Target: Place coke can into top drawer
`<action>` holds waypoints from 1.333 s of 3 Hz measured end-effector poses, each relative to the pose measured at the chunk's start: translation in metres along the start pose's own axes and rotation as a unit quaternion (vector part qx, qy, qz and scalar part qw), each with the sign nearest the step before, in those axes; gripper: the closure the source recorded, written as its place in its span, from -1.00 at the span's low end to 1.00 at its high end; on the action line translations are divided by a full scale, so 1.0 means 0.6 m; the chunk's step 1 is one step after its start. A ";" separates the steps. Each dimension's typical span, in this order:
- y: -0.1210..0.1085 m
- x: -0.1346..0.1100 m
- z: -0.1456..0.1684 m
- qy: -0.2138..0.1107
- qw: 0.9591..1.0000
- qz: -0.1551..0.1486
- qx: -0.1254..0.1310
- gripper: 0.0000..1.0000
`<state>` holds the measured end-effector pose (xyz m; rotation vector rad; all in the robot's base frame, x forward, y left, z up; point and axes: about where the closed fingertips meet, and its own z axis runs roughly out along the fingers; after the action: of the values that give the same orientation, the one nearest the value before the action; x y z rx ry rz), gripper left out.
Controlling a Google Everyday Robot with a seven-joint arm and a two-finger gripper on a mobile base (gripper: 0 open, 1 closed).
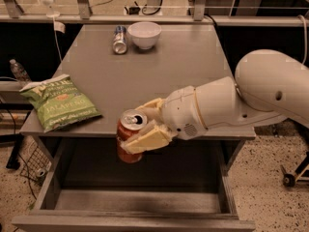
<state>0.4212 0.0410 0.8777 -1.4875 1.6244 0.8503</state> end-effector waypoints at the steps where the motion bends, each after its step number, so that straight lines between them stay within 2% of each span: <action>1: 0.021 0.022 0.001 -0.012 1.000 0.007 0.015 1.00; 2: 0.044 0.049 0.008 -0.030 0.999 0.009 0.037 1.00; 4: 0.058 0.104 0.052 -0.056 0.997 0.023 0.047 1.00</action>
Offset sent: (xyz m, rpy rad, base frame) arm -0.0406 -0.0160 -0.0516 0.1080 -0.0469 -0.1282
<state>0.3875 0.0411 0.8075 -1.3188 1.5987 0.8551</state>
